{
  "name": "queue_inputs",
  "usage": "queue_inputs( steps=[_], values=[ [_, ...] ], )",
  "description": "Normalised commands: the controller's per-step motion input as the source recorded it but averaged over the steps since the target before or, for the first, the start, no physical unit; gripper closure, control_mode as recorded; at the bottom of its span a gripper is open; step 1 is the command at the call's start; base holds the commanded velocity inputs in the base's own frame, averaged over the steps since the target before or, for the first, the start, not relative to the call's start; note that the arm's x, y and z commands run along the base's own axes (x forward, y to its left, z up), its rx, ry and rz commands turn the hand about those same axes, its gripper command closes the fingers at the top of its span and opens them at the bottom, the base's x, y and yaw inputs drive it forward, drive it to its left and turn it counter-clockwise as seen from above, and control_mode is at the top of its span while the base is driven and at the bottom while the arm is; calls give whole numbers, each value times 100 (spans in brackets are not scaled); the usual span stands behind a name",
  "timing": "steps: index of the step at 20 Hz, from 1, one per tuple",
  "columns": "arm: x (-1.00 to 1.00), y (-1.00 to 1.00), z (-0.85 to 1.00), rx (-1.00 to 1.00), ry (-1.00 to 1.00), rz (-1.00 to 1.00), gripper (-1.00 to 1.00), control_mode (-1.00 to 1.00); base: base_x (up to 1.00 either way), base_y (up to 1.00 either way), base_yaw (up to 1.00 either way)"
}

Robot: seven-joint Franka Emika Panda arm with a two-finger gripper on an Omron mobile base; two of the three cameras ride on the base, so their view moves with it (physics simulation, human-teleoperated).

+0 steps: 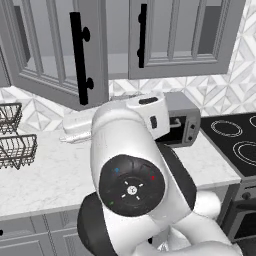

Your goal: Open the cabinet, pick up the bread from the cabinet and place it in the basket. Then move the basket to the dining counter.

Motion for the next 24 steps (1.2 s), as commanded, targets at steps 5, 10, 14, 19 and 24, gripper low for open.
queue_inputs(
  steps=[5, 10, 14, 19, 24],
  values=[
    [-10, -100, 0, 10, 0, 34, -100, -100, 0, 0, 0],
    [11, -70, -3, 16, 0, 57, -100, -100, 0, 0, 0],
    [37, -9, -16, 18, 3, 77, -100, -100, 0, 0, 0],
    [63, -4, 0, 26, 13, 68, -100, -100, 0, 0, 0],
    [68, 0, 5, 16, 20, 45, -100, -100, 0, 0, 0]
  ],
)
